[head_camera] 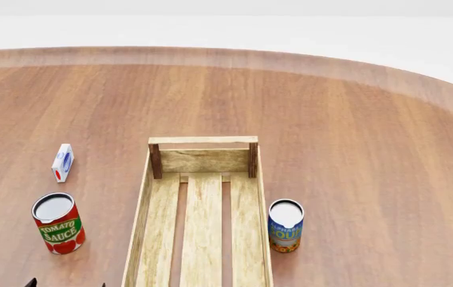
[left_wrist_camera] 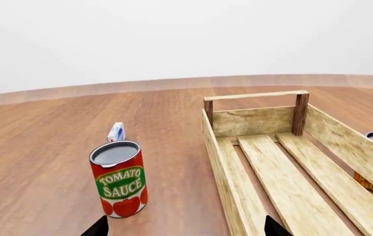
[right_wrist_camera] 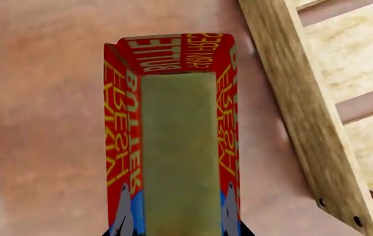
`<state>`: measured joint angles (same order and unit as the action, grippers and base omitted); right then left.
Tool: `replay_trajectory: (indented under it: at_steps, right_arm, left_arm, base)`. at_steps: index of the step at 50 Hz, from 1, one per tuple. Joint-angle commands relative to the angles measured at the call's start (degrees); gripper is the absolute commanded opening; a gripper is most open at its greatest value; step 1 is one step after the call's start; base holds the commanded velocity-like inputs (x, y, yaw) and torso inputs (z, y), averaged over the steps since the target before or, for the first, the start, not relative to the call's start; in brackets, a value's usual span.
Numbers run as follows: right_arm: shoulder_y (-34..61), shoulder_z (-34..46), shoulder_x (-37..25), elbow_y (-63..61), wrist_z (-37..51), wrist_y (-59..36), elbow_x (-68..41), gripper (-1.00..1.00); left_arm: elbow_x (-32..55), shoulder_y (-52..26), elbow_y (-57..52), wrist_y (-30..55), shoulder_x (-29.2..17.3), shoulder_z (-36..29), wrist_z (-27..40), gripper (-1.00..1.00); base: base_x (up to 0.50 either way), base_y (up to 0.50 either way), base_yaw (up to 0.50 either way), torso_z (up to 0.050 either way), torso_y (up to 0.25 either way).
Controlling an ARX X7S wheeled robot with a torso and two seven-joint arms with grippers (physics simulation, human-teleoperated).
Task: Pick up the butter and put it in the tray.
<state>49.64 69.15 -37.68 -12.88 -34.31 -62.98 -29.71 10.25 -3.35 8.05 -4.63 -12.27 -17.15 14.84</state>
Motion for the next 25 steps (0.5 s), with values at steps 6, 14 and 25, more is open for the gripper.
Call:
replay_trajectory:
  at_steps: [6, 14, 25]
  right_arm:
    - [5.0, -8.2, -4.3, -16.2, 1.4, -12.4, -8.9, -1.00]
    - [8.8, -16.7, -5.8, -20.6, 3.3, -20.5, -15.0, -1.00]
    - [9.7, -23.7, -7.3, -13.7, 4.1, -18.2, -15.9, -1.00]
  left_arm:
    - [0.5, -0.2, 0.3, -0.2, -0.2, -0.2, 0.3, 1.00]
    - [0.8, -0.2, 0.3, -0.4, -0.3, -0.3, 0.4, 1.00]
    - [0.8, -0.1, -0.1, -0.4, -0.6, -0.5, 0.8, 1.00]
  base:
    - [0.00, 0.00, 0.00, 0.000, 0.000]
    - [0.00, 0.00, 0.00, 0.000, 0.000]
    - [0.00, 0.00, 0.00, 0.000, 0.000]
